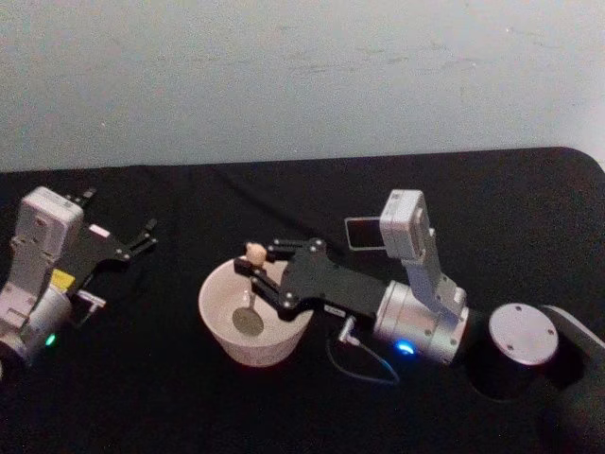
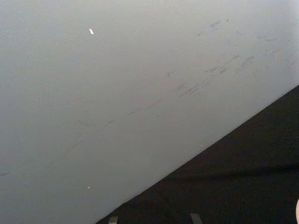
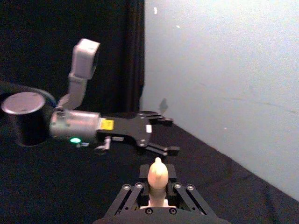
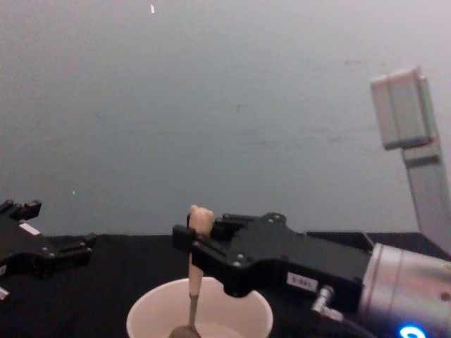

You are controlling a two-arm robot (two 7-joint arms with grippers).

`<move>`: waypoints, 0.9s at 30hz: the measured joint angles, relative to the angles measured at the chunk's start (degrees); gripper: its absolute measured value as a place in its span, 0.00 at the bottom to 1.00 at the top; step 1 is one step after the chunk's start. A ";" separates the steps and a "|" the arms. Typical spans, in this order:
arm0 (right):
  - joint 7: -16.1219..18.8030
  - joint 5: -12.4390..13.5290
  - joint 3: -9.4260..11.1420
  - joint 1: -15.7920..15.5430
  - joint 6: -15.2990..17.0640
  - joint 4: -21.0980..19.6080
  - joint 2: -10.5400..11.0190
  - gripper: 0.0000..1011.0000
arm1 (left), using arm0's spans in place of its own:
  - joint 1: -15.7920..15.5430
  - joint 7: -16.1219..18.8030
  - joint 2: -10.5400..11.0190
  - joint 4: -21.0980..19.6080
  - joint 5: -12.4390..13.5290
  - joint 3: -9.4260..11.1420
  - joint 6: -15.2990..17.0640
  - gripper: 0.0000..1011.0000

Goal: Pick up the stirring spoon with one hand, stir inside the cup, then place it back in its original position.

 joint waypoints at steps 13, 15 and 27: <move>-2.85 -1.75 1.50 2.95 -0.85 5.21 -2.56 0.20 | 0.00 0.00 0.00 0.00 0.00 0.00 0.00 0.99; -2.83 -1.78 1.72 2.94 -0.83 5.25 -2.48 0.20 | 0.00 0.00 0.00 0.00 0.00 0.00 0.00 0.99; -2.25 -1.05 3.00 0.64 -0.06 2.10 -0.07 0.20 | 0.00 0.00 0.00 0.00 0.00 0.00 0.00 0.99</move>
